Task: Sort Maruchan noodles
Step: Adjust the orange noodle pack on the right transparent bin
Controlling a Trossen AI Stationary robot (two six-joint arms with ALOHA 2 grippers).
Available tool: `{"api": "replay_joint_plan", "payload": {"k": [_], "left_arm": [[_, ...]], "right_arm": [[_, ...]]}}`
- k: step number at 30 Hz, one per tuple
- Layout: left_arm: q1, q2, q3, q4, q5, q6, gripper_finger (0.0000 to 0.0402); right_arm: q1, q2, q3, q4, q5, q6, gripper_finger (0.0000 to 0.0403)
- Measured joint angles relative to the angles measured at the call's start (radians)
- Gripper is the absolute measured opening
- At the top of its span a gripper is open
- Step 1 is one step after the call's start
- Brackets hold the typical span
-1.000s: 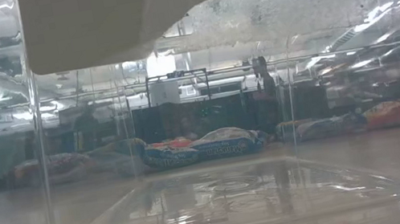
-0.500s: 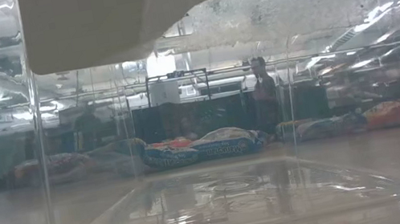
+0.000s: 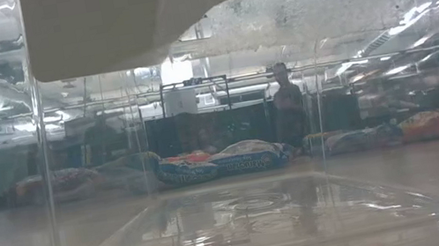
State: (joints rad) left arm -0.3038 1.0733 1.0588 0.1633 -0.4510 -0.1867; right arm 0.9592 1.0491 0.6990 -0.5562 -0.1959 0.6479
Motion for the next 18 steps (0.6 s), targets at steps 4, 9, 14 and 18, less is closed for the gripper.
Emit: {"api": "replay_joint_plan", "payload": {"k": [4, 9, 14, 18], "left_arm": [[0.000, 0.000, 0.000, 0.001, 0.000, 0.000, 0.0057], [0.000, 0.000, 0.000, 0.001, 0.000, 0.000, 0.0057], [0.000, 0.000, 0.000, 0.001, 0.000, 0.000, 0.0057], [0.000, 0.006, 0.002, 0.003, 0.000, -0.004, 0.0057]], "right_arm": [[-0.020, -0.076, 0.109, -0.134, 0.001, 0.015, 0.0002], [-0.063, -0.180, 0.255, -0.254, 0.094, 0.030, 0.0002], [-0.102, -0.232, 0.313, -0.432, 0.220, 0.002, 0.0002], [-0.111, -0.202, 0.296, -0.604, 0.242, -0.066, 0.0002]]}}
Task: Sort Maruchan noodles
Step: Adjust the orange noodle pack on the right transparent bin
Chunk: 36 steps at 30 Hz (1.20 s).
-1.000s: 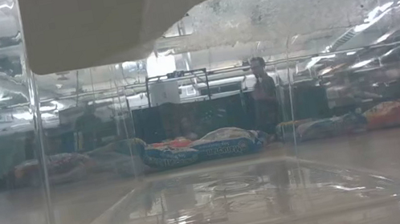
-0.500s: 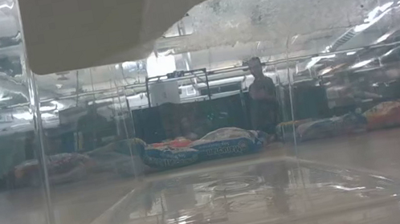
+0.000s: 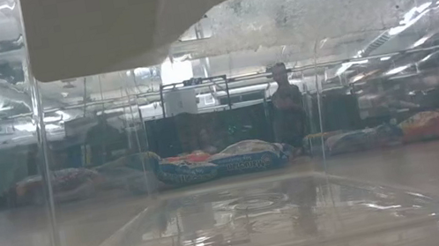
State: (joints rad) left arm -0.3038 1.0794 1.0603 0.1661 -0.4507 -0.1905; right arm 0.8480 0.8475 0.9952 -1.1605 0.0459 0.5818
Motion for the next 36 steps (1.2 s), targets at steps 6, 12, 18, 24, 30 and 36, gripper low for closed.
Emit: {"api": "replay_joint_plan", "payload": {"k": [6, 12, 18, 24, 30, 36], "left_arm": [[0.000, 0.001, 0.000, -0.001, 0.011, -0.007, 0.0057], [0.000, 0.001, 0.000, -0.002, 0.011, 0.000, 0.0057], [0.000, 0.001, 0.000, -0.002, 0.011, 0.004, 0.0057], [0.000, 0.001, 0.000, -0.002, 0.011, 0.004, 0.0057], [0.000, 0.001, 0.000, -0.002, 0.011, 0.003, 0.0057], [0.000, 0.001, -0.001, -0.003, 0.011, 0.004, 0.0057]], "right_arm": [[0.035, 0.116, -0.074, 0.069, 0.031, -0.041, 0.0001], [0.075, 0.234, -0.110, 0.087, 0.052, -0.090, 0.0001], [0.102, 0.292, -0.150, 0.110, 0.059, -0.105, 0.0003], [0.102, 0.312, -0.199, 0.187, 0.059, -0.066, 0.0029], [0.102, 0.311, -0.219, 0.216, 0.033, -0.050, 0.0098], [0.099, 0.306, -0.168, 0.199, 0.015, -0.043, 0.0157]]}}
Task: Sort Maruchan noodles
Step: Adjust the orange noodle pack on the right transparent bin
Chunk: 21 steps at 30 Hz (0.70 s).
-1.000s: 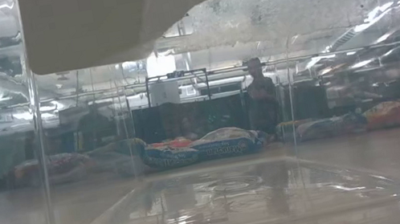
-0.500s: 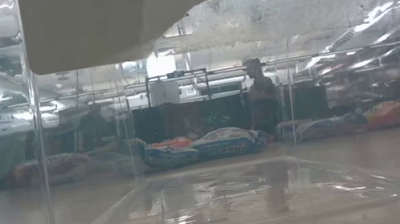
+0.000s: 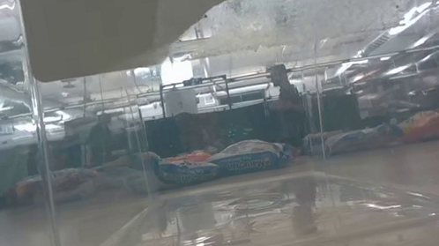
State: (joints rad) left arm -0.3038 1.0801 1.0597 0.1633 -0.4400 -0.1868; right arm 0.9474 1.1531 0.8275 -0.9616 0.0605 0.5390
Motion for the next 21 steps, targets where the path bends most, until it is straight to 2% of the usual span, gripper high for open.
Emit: {"api": "replay_joint_plan", "payload": {"k": [4, 12, 21], "left_arm": [[0.000, 0.000, 0.000, 0.000, 0.000, 0.000, 0.0057], [0.000, 0.000, 0.000, 0.000, 0.000, -0.001, 0.0057], [0.000, 0.000, -0.001, 0.000, 0.000, -0.003, 0.0057]], "right_arm": [[0.000, -0.020, 0.061, -0.033, 0.014, 0.008, 0.0178], [-0.022, -0.024, 0.061, -0.065, 0.200, 0.051, 0.0197], [-0.057, -0.023, 0.007, -0.060, 0.053, 0.140, 0.0250]]}}
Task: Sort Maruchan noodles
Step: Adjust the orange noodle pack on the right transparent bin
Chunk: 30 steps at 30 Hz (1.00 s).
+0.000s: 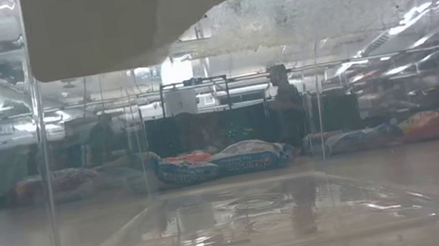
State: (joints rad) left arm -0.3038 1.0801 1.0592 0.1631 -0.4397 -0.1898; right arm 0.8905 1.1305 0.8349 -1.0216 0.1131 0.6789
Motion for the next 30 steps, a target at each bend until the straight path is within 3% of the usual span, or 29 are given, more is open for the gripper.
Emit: {"api": "replay_joint_plan", "payload": {"k": [4, 9, 13, 22, 30], "left_arm": [[0.000, 0.000, 0.000, 0.000, 0.000, 0.001, 0.0057], [0.000, 0.000, 0.000, 0.000, 0.000, 0.002, 0.0057], [0.000, 0.000, 0.000, 0.000, 0.000, -0.001, 0.0057], [0.000, 0.000, 0.000, -0.003, 0.000, 0.003, 0.0057], [0.000, 0.000, 0.000, -0.004, 0.000, 0.003, 0.0057]], "right_arm": [[-0.004, 0.000, -0.032, -0.002, 0.010, 0.097, 0.0271], [-0.018, -0.001, -0.069, -0.010, 0.008, 0.176, 0.0270], [-0.016, 0.000, -0.032, -0.029, -0.004, 0.175, 0.0263], [0.022, 0.036, -0.040, -0.102, 0.126, 0.047, 0.0261], [0.024, 0.093, -0.095, -0.071, 0.114, 0.086, 0.0249]]}}
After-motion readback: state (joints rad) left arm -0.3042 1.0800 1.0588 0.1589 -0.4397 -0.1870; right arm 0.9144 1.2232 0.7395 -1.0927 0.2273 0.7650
